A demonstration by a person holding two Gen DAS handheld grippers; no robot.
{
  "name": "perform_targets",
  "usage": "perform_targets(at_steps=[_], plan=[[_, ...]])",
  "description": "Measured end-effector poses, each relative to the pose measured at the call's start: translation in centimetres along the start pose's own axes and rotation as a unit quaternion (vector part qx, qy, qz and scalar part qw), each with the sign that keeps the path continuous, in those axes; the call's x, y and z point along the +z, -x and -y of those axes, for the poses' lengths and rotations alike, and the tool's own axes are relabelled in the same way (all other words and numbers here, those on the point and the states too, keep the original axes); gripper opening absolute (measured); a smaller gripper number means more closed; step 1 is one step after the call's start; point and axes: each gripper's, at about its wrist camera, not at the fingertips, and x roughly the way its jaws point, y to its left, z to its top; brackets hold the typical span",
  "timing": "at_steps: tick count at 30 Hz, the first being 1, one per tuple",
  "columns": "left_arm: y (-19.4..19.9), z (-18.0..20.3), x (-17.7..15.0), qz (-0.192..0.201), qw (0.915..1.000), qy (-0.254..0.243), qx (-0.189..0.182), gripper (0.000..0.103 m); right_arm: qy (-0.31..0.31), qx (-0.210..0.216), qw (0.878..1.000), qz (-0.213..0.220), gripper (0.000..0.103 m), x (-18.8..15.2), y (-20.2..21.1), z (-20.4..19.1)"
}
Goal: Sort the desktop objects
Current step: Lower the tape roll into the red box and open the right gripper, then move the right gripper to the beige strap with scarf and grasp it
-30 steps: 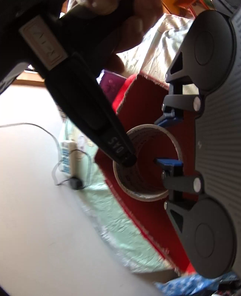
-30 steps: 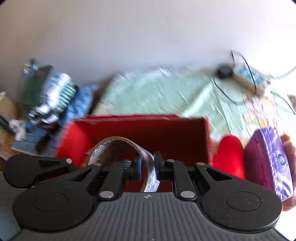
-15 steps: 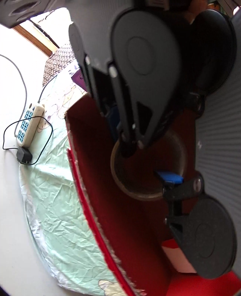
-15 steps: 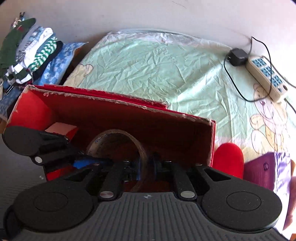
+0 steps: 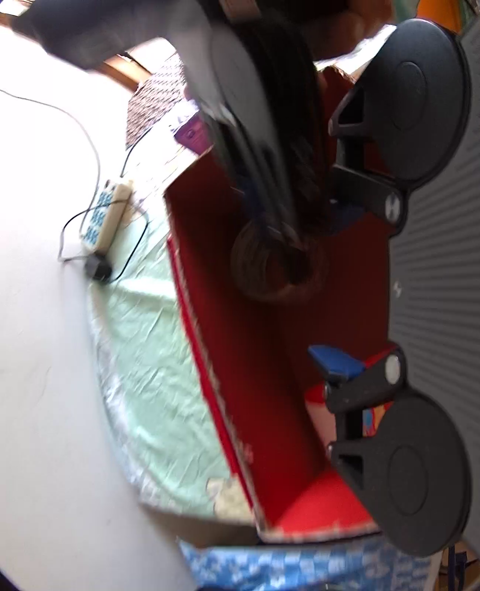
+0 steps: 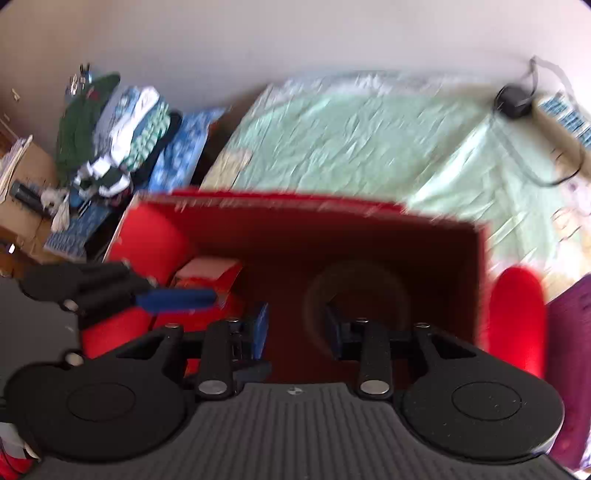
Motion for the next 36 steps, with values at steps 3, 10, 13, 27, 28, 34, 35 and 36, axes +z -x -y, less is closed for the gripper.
perform_targets(at_steps=[3,10,13,27,28,34,35,36], plan=[[0.3,-0.5,-0.3,0.001,0.9999,0.008,0.014,0.070,-0.032,0.022,0.999,-0.024,0.032,0.3,-2.7,-0.1],[0.6,-0.6,-1.0,0.018,0.9995,0.025,-0.001,0.070,-0.055,-0.065,0.996,-0.038,0.015,0.1,-4.3,1.6],[0.4,0.2,-0.9,0.033,0.9993,0.018,-0.008,0.072,-0.070,-0.049,0.996,-0.024,0.021,-0.6,-2.8,1.9],[9.1,5.7,-10.8,0.130,0.9866,-0.092,-0.034,0.092,-0.013,-0.013,0.989,0.149,0.033,-10.6,10.4,-2.9],[9.2,5.8,-11.6,0.123,0.9877,-0.086,-0.041,0.092,-0.008,-0.012,0.988,0.155,0.033,-11.6,10.9,-3.2],[7.2,6.7,-15.5,0.058,0.9957,-0.051,-0.051,0.089,-0.004,0.010,0.994,0.112,0.035,-16.4,10.3,-2.9],[7.0,6.9,-16.2,0.051,0.9966,-0.049,-0.042,0.089,-0.004,0.002,0.995,0.099,0.035,-16.8,9.6,-2.7],[6.8,7.0,-16.9,0.044,0.9975,-0.045,-0.032,0.089,-0.004,-0.004,0.996,0.088,0.035,-17.2,9.0,-2.6]])
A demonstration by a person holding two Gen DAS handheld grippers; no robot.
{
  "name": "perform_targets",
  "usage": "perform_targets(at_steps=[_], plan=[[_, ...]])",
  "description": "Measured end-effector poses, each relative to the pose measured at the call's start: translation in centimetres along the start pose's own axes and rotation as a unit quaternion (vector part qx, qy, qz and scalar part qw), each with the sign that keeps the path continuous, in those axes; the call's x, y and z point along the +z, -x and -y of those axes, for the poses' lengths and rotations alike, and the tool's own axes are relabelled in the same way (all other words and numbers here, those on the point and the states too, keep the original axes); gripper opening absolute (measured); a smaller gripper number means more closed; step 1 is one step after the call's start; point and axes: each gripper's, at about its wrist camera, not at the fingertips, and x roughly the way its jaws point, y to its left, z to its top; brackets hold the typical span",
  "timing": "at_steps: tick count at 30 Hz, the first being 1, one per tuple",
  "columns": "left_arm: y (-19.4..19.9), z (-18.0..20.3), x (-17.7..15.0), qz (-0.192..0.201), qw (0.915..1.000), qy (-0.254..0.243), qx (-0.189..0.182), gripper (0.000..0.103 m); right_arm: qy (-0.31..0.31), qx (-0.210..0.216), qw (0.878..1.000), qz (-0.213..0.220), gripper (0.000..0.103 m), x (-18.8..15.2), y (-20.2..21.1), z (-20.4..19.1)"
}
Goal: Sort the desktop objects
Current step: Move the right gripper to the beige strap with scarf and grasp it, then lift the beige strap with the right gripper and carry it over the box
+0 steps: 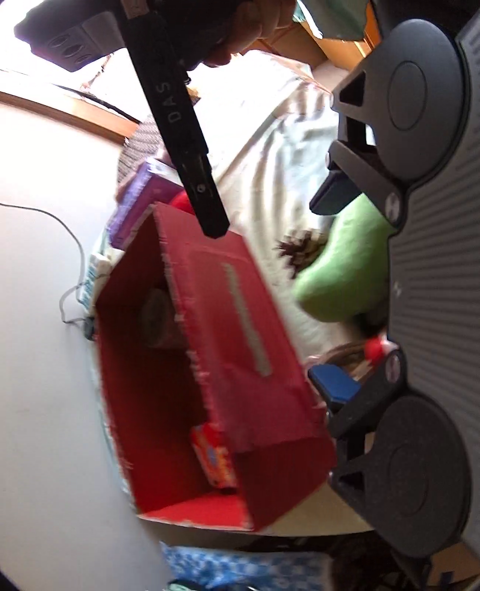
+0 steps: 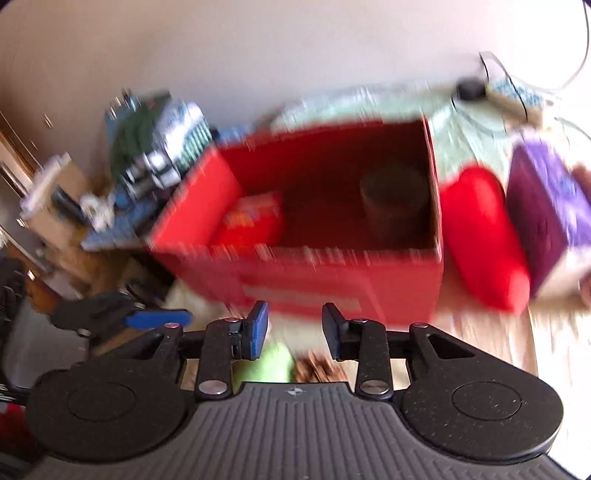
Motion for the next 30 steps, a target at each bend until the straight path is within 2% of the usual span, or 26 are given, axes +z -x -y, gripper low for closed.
perform_targets(at_steps=[1,4,6,8,10,14,18,22,25,30], plan=[[-0.1,0.1,-0.7,-0.009,0.9999,0.009,0.009,0.089,-0.002,0.001,1.000,-0.009,0.036,-0.4,-0.4,0.1],[-0.1,-0.4,-2.1,-0.028,0.9979,0.053,0.023,0.089,-0.021,0.042,0.999,-0.026,0.037,-0.9,-1.0,0.3],[-0.3,-1.0,-2.9,-0.030,0.9955,0.080,0.039,0.086,-0.005,0.066,0.997,-0.027,0.037,-0.9,-1.0,-0.6],[-0.8,-1.7,-3.8,-0.038,0.9915,0.113,0.053,0.079,0.019,0.080,0.996,-0.033,0.037,-0.9,-1.5,-1.8],[-1.1,-2.2,-4.5,-0.040,0.9875,0.142,0.056,0.076,0.041,0.095,0.994,-0.048,0.037,-0.8,-2.4,-3.0],[-1.7,-2.6,-5.3,-0.042,0.9810,0.175,0.072,0.064,0.065,0.112,0.988,-0.083,0.037,-0.4,-5.2,-5.6],[-2.1,-3.0,-6.1,-0.048,0.9757,0.201,0.072,0.054,0.087,0.094,0.983,-0.133,0.037,-0.4,-8.4,-8.5],[-2.8,-2.6,-6.2,-0.058,0.9749,0.194,0.093,0.042,0.089,0.044,0.978,-0.182,0.037,-0.8,-11.2,-10.5],[-3.0,-2.5,-6.1,-0.059,0.9765,0.183,0.098,0.037,0.069,0.031,0.978,-0.194,0.044,-0.9,-12.1,-10.8],[-3.1,-2.4,-5.8,-0.062,0.9830,0.144,0.096,0.036,0.026,0.021,0.978,-0.205,0.045,-1.1,-13.2,-10.3]])
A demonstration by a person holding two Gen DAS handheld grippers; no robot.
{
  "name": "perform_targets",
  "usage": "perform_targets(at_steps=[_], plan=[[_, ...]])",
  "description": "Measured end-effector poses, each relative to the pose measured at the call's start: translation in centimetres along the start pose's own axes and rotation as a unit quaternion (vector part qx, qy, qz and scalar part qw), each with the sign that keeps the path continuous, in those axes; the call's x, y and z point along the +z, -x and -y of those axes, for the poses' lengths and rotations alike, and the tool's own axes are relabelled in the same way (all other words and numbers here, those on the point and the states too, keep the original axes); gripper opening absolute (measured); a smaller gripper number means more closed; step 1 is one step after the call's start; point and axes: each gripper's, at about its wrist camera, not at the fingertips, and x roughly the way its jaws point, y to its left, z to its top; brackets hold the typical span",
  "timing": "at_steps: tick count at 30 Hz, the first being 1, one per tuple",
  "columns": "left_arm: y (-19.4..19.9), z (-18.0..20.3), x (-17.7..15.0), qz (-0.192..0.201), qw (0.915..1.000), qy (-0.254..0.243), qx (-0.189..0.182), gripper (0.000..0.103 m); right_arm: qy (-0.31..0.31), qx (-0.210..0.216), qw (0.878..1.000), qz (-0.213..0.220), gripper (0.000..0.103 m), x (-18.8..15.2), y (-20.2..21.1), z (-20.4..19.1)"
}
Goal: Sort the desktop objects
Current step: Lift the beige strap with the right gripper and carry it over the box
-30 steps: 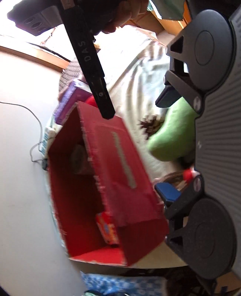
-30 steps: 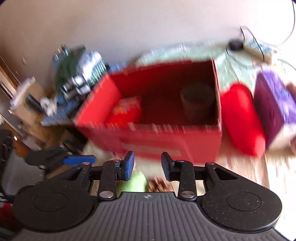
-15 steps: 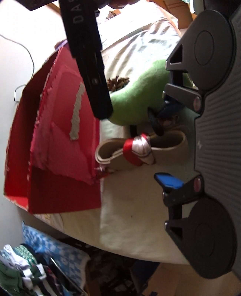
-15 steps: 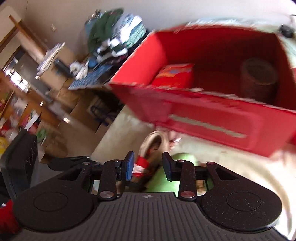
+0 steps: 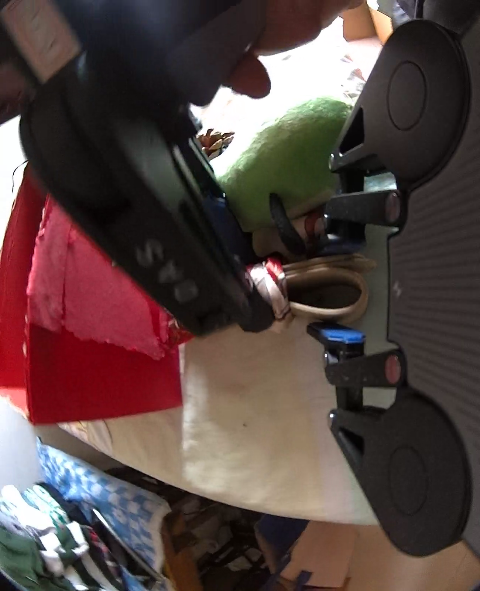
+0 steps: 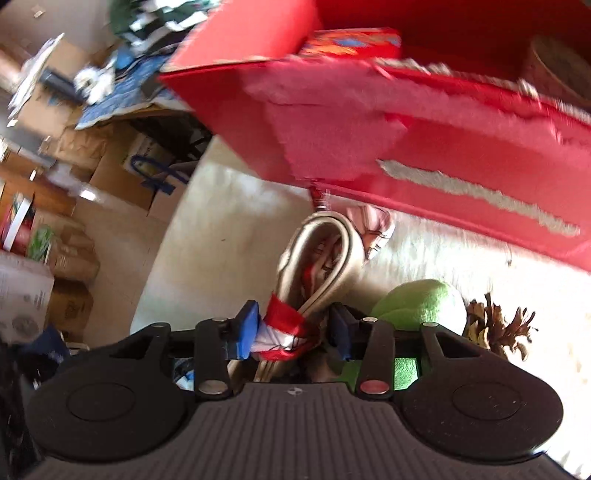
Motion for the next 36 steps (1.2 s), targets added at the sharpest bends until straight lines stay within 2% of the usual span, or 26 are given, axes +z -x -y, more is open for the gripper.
perform_targets(at_steps=[1,5,8,12,13,14,16,18,19,21,22,24,27,28,29,32,35,36], plan=[[0.1,0.1,0.1,0.001,1.0000,-0.009,0.000,0.035,-0.003,-0.001,1.000,0.002,0.045,0.0,0.1,-0.1],[1.2,0.4,0.7,0.002,0.9993,-0.035,-0.015,0.034,-0.024,0.020,1.000,0.004,0.034,-0.5,1.0,0.8],[3.4,0.5,1.0,0.015,0.9980,-0.050,-0.035,0.034,-0.044,0.056,0.997,0.011,0.033,-0.9,2.8,1.8],[7.6,1.0,2.0,0.043,0.9948,-0.074,-0.055,0.034,-0.037,0.107,0.992,0.050,0.031,-1.9,7.6,2.0],[8.6,1.2,2.4,0.052,0.9939,-0.079,-0.056,0.033,-0.031,0.121,0.990,0.063,0.024,-2.2,9.1,1.9],[9.7,1.3,2.9,0.064,0.9928,-0.082,-0.059,0.033,-0.023,0.134,0.988,0.079,0.008,-2.4,10.6,1.8],[11.2,1.3,4.2,0.089,0.9901,-0.080,-0.073,0.033,-0.005,0.153,0.981,0.116,0.000,-2.5,13.8,1.6],[11.6,1.4,5.6,0.112,0.9871,-0.080,-0.082,0.031,0.005,0.158,0.977,0.146,0.000,-2.0,15.8,1.6],[11.2,1.6,6.3,0.115,0.9865,-0.086,-0.079,0.031,0.010,0.145,0.977,0.156,0.000,-1.7,15.9,1.6],[9.5,2.1,7.1,0.100,0.9884,-0.097,-0.061,0.028,0.006,0.118,0.981,0.153,0.001,-1.3,14.9,2.1],[8.4,2.3,7.0,0.089,0.9894,-0.102,-0.053,0.024,0.001,0.109,0.983,0.147,0.002,-1.2,14.2,2.5],[6.7,3.0,5.9,0.069,0.9908,-0.110,-0.037,0.022,-0.016,0.094,0.987,0.129,0.002,-1.6,12.4,3.7],[5.3,1.4,4.0,0.058,0.9922,-0.107,-0.027,0.028,-0.060,0.086,0.988,0.110,0.015,-2.4,11.0,6.3],[4.8,0.7,3.5,0.052,0.9934,-0.098,-0.029,0.030,-0.079,0.090,0.987,0.105,0.027,-2.7,10.8,7.2],[4.2,-0.2,3.4,0.043,0.9952,-0.080,-0.037,0.031,-0.094,0.093,0.986,0.102,0.033,-2.9,10.5,8.0],[2.4,-2.7,3.3,0.020,0.9969,-0.027,-0.071,0.035,-0.113,0.095,0.985,0.093,0.033,-3.3,10.4,9.3],[2.2,-3.1,2.5,0.017,0.9967,-0.017,-0.078,0.037,-0.104,0.112,0.985,0.079,0.033,-2.6,9.6,8.8],[2.3,-3.1,2.2,0.016,0.9968,-0.019,-0.076,0.041,-0.094,0.114,0.986,0.075,0.033,-2.3,9.3,8.3]])
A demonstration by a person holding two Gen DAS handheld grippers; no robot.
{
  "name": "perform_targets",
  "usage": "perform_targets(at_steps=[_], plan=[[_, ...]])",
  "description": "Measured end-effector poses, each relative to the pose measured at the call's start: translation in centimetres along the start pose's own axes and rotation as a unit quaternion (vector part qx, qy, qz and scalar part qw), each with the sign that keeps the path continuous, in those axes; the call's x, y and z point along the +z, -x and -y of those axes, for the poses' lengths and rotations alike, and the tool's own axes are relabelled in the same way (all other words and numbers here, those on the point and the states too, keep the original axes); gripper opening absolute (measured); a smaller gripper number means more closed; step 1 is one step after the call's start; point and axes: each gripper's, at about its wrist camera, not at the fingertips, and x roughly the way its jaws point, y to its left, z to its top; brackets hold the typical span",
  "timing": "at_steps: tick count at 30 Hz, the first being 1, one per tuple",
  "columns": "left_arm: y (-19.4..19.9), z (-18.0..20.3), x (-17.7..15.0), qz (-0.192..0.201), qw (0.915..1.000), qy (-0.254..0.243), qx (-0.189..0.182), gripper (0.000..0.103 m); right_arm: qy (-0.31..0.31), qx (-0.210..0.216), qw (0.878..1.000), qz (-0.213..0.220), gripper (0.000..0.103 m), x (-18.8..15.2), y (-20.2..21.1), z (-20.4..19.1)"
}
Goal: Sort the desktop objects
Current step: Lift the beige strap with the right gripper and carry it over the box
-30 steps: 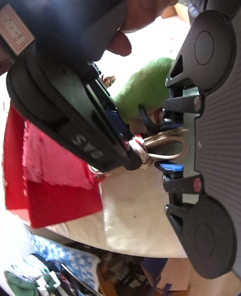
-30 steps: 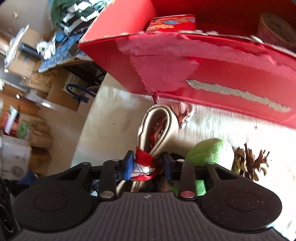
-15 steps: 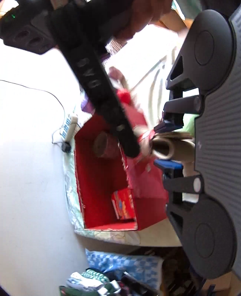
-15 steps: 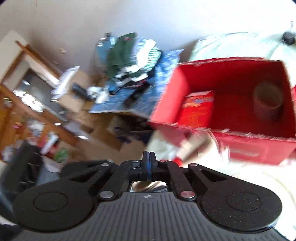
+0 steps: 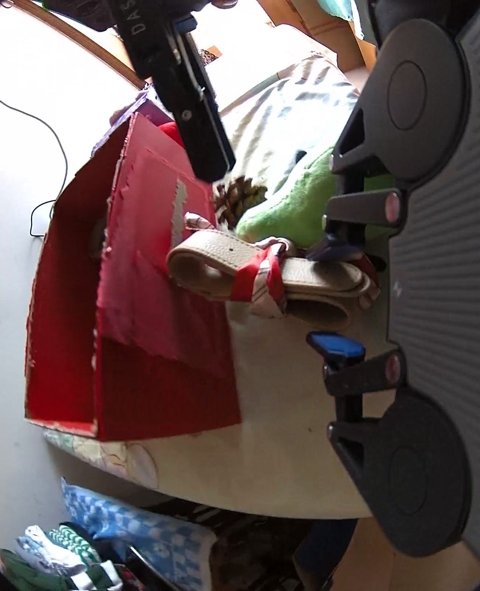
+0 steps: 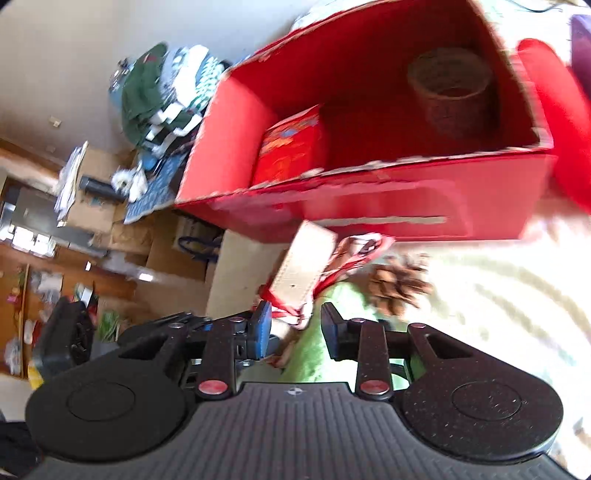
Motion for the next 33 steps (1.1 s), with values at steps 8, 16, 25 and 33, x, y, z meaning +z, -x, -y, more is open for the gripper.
perform_targets(at_steps=[8,16,25,33], plan=[[-0.7,0.1,-1.7,-0.017,0.9997,-0.003,0.016,0.060,0.041,-0.002,0.998,-0.042,0.035,1.2,-4.4,-2.5],[-2.1,-0.3,-1.3,-0.027,0.9992,0.002,0.028,0.046,0.013,-0.071,0.994,-0.078,0.041,1.8,-8.5,-3.3],[-2.0,0.6,-1.3,-0.030,0.9982,-0.025,0.045,0.041,0.006,-0.103,0.993,-0.065,0.032,1.4,-9.6,-3.9],[3.7,1.6,-0.8,-0.008,0.9991,-0.025,0.033,0.042,0.030,-0.030,0.997,-0.060,0.022,0.7,-5.2,-5.2]])
